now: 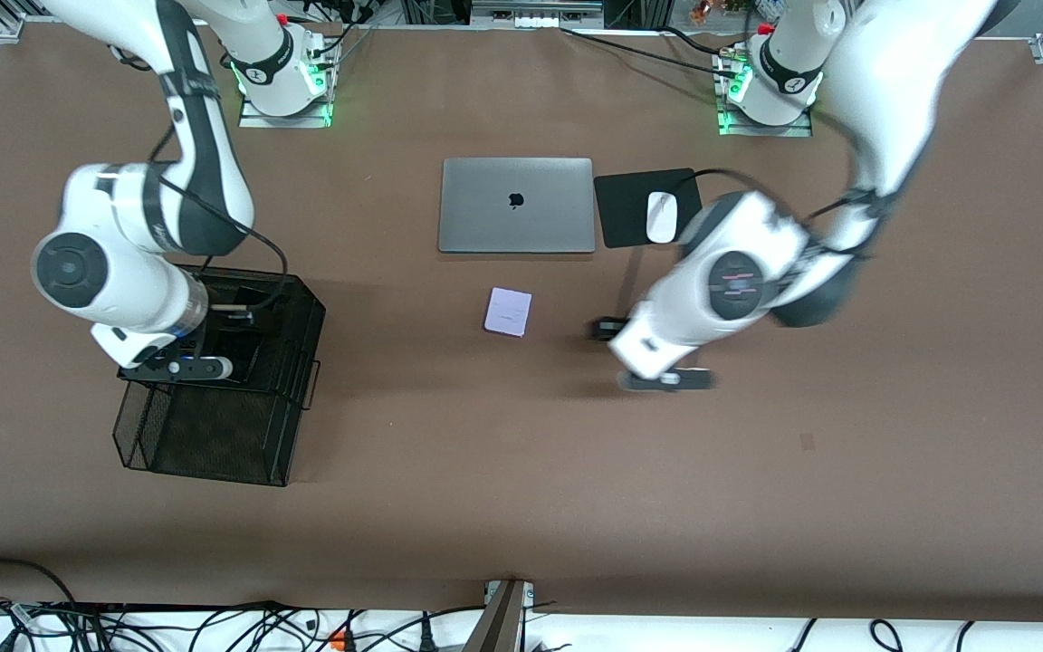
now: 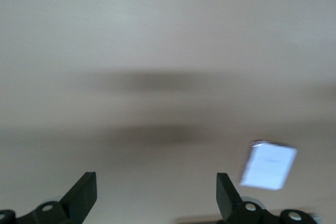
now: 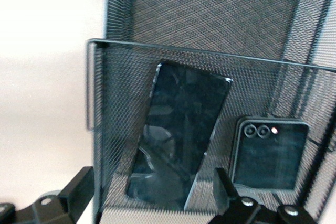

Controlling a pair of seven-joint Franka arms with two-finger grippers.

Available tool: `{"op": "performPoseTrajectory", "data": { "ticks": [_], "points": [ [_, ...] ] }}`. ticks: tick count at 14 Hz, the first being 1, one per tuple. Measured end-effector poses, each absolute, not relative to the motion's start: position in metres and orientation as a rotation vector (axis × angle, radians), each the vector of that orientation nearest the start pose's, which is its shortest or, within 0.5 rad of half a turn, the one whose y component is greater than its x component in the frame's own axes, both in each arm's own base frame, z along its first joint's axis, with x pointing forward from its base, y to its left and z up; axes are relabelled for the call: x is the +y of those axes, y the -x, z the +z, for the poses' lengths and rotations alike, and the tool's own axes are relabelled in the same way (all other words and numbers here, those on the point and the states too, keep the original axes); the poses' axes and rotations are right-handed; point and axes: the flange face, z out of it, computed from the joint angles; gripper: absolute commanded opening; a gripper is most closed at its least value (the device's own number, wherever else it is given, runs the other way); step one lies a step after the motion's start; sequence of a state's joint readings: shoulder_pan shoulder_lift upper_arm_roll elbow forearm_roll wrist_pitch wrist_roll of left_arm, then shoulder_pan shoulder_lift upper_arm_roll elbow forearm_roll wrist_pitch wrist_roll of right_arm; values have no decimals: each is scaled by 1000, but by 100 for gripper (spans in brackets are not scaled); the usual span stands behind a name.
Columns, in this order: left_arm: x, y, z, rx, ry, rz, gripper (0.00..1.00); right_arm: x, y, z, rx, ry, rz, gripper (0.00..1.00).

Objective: Place phones with both arms
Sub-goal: 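Grasp the HUAWEI phone with the right gripper while the left gripper withdraws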

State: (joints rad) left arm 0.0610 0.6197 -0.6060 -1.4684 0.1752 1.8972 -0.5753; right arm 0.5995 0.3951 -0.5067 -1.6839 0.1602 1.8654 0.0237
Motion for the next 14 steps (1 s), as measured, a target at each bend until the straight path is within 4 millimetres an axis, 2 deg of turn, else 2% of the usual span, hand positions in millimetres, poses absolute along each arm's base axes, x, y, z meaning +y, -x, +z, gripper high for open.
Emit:
{"op": "performPoseTrajectory", "data": {
  "ticks": [3, 5, 6, 8, 10, 12, 14],
  "points": [
    [-200, -640, 411, 102, 3157, 326, 100, 121, -634, 448, -81, 3166, 236, 100],
    [-152, -649, 434, 212, 3139, 346, 100, 149, -633, 472, -23, 3162, 191, 100],
    [-123, -655, 447, 248, 3121, 315, 100, 173, -628, 476, 28, 3164, 180, 100],
    [-71, -656, 478, 256, 3089, 246, 100, 231, -612, 472, 132, 3176, 175, 100],
    [-37, -647, 519, 226, 3064, 170, 100, 298, -595, 459, 241, 3183, 114, 100],
    [-22, -628, 555, 185, 3041, 102, 100, 368, -576, 437, 341, 3165, 33, 100],
    [-17, -604, 576, 151, 3043, -5, 100, 436, -554, 405, 425, 3115, -62, 100]
  ]
}}
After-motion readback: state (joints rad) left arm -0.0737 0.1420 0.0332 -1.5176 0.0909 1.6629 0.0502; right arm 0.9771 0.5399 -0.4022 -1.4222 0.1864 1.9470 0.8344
